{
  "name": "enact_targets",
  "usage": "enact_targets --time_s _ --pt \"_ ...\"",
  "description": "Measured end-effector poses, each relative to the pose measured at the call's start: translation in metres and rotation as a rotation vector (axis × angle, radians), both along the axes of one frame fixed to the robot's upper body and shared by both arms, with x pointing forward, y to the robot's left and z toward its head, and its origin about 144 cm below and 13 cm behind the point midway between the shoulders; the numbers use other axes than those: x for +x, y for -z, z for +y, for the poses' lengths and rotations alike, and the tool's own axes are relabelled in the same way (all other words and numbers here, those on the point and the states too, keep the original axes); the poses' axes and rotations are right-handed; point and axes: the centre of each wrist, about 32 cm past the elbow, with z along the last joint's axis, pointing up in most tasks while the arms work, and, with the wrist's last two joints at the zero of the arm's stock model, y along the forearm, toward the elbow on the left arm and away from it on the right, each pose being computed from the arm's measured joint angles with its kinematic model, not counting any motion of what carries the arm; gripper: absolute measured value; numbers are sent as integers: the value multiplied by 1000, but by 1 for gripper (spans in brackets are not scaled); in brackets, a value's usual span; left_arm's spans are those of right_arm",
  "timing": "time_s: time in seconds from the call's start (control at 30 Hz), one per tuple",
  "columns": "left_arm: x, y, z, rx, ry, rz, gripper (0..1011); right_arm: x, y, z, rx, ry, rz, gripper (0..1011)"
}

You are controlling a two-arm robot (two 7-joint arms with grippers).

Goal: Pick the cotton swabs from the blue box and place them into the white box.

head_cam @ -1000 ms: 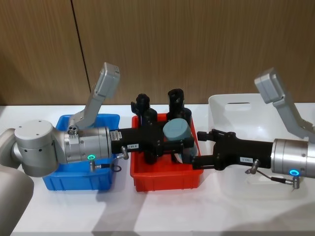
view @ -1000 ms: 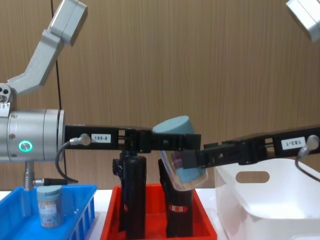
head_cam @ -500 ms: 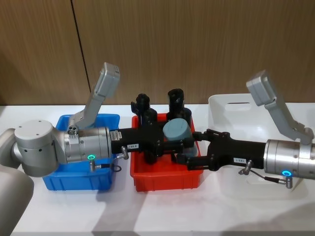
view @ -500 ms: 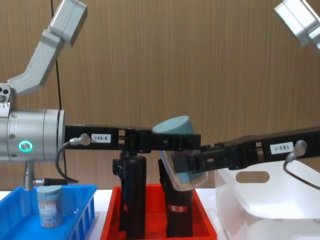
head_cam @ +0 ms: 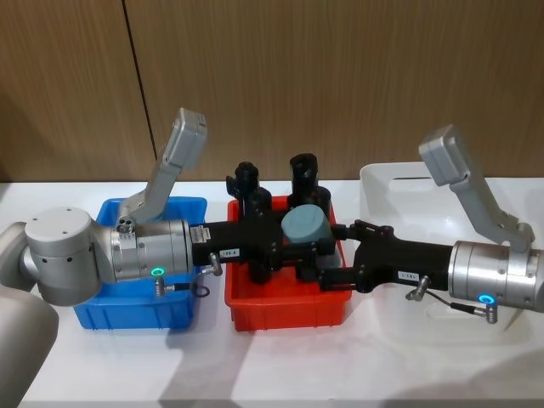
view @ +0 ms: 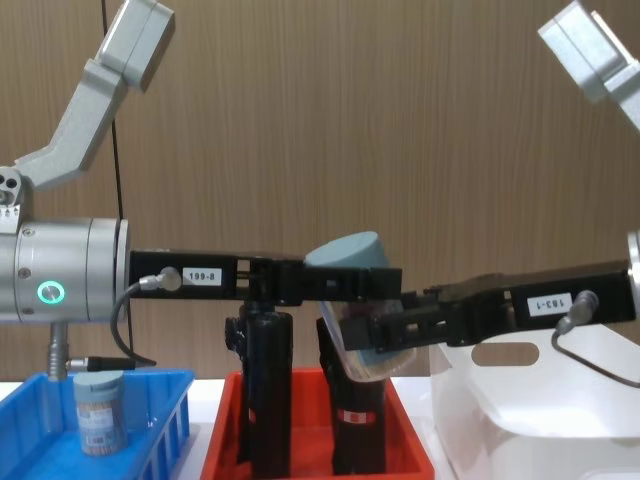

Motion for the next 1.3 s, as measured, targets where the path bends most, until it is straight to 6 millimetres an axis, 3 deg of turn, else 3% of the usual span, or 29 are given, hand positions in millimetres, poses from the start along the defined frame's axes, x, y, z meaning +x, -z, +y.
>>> enact_targets --time_s 1.3 --pt "0 0 0 0 0 0 670 5 16 6 14 -5 4 1002"
